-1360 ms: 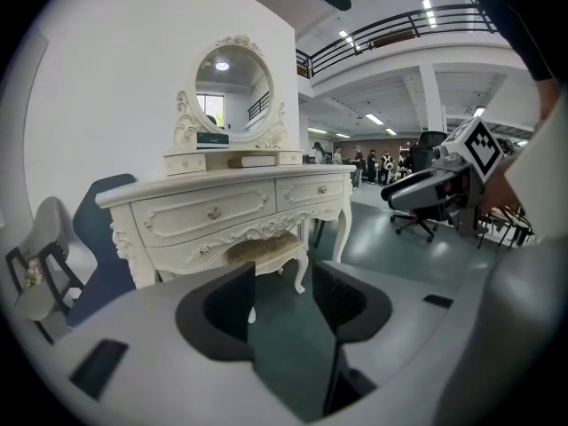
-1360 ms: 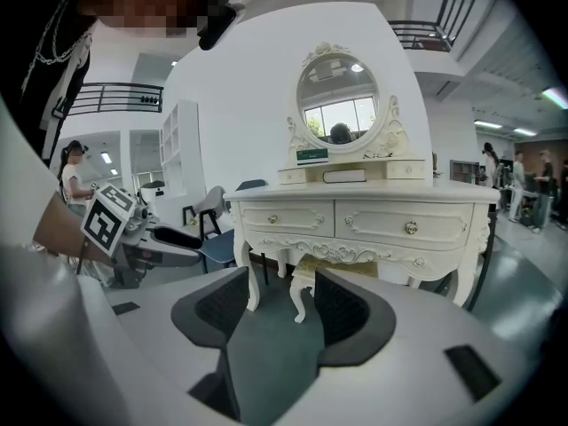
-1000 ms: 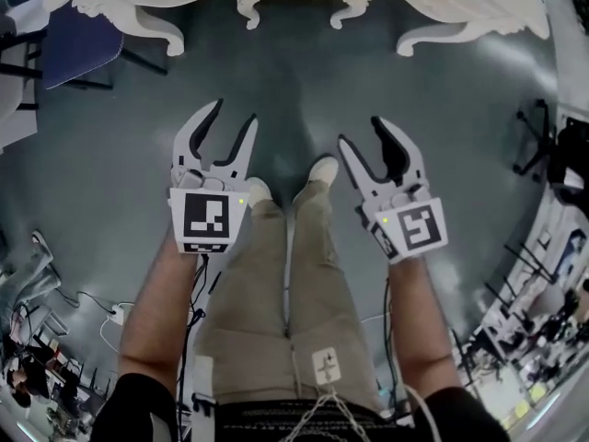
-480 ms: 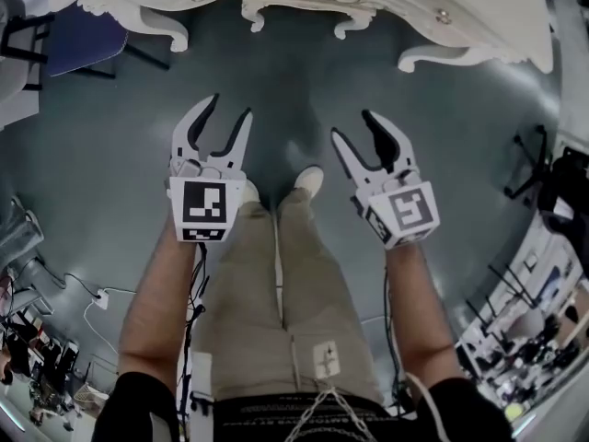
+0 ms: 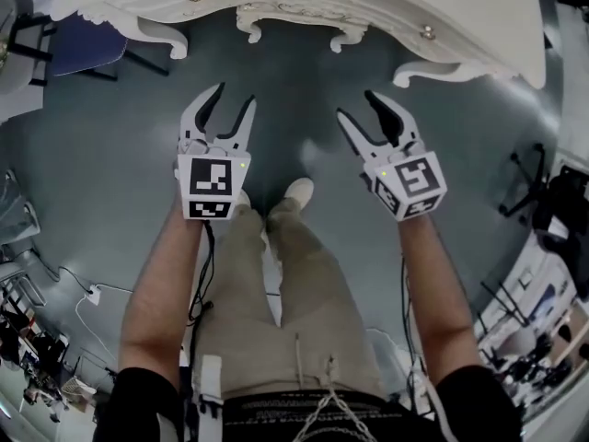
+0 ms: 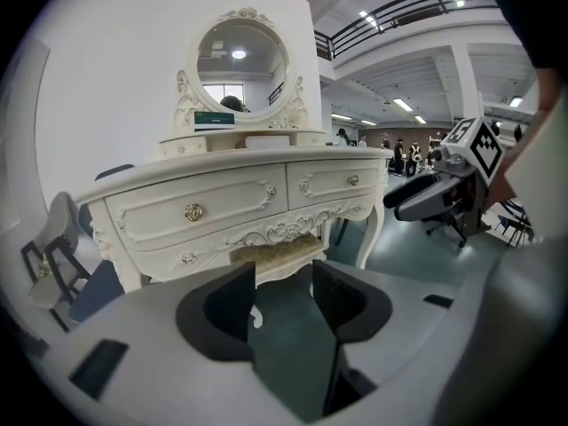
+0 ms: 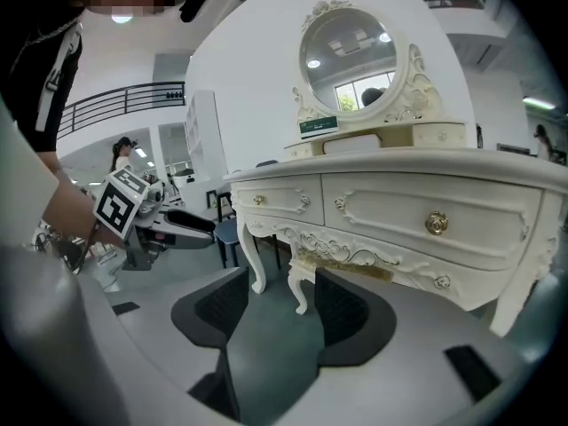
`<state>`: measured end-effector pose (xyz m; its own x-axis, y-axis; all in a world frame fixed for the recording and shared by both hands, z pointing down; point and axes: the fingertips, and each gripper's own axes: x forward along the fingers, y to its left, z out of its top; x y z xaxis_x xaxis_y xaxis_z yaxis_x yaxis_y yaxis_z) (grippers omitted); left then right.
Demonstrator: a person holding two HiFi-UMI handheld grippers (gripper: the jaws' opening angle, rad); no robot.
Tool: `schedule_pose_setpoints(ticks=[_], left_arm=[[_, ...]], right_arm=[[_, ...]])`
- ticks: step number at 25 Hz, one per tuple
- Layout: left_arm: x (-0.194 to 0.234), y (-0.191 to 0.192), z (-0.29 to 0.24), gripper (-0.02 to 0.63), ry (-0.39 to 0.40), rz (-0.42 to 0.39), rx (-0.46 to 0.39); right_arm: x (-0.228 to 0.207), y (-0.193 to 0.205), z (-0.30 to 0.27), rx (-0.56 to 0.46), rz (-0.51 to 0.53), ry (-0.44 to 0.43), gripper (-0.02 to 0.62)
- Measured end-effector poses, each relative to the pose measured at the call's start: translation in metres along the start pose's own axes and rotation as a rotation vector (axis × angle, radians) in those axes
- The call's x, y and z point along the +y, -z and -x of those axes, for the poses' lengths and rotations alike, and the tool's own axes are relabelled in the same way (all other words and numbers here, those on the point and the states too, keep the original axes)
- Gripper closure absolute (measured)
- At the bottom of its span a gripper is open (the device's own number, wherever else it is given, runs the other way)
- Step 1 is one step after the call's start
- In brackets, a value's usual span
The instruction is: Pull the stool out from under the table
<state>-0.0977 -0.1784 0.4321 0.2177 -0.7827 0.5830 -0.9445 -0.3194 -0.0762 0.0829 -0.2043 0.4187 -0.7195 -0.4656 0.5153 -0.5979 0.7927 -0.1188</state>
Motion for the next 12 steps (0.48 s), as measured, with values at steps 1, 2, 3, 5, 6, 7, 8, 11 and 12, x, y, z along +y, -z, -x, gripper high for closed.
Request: schedule_pose_setpoints(ticks=[1,2,3,5,6,7,8,11,12], left_arm=[[0.0,0.0,-0.003,0.42,-0.002,-0.006,-0.002],[-0.001,0.002,-0.006,0.42,-0.003,-0.014,-0.002],[-0.001,0.004,-0.01,0.42,-0.004,-0.023,0.0],[-0.002,0.011,-0.018,0.42,-0.002,-0.035,0.012],[-0.004,0.016,-0.022,0.42,0.0,-0.036,0.02],[-0.005,0.021,-0.028,0.42,0.003,-0.036,0.028],[-0.006,0.026,-0.034,0.42,0.005,-0.034,0.034],[-0.003,0.038,-0.051,0.42,0.014,-0.019,0.054],[-0.002,0.042,-0.057,0.42,0.018,-0.014,0.06]], right_arm=[[-0.004,0.001,-0.001,0.001,0.005,-0.003,0.387],[-0.007,0.003,-0.003,0.001,0.007,-0.003,0.387],[-0.01,0.005,-0.005,0.002,0.005,0.0,0.387],[-0.018,0.013,-0.008,0.006,-0.01,0.017,0.387],[-0.022,0.018,-0.01,0.01,-0.021,0.028,0.387],[-0.026,0.023,-0.013,0.014,-0.033,0.038,0.387],[-0.03,0.027,-0.018,0.018,-0.041,0.048,0.387],[-0.041,0.04,-0.033,0.039,-0.07,0.083,0.387],[-0.044,0.044,-0.038,0.047,-0.081,0.095,0.387]])
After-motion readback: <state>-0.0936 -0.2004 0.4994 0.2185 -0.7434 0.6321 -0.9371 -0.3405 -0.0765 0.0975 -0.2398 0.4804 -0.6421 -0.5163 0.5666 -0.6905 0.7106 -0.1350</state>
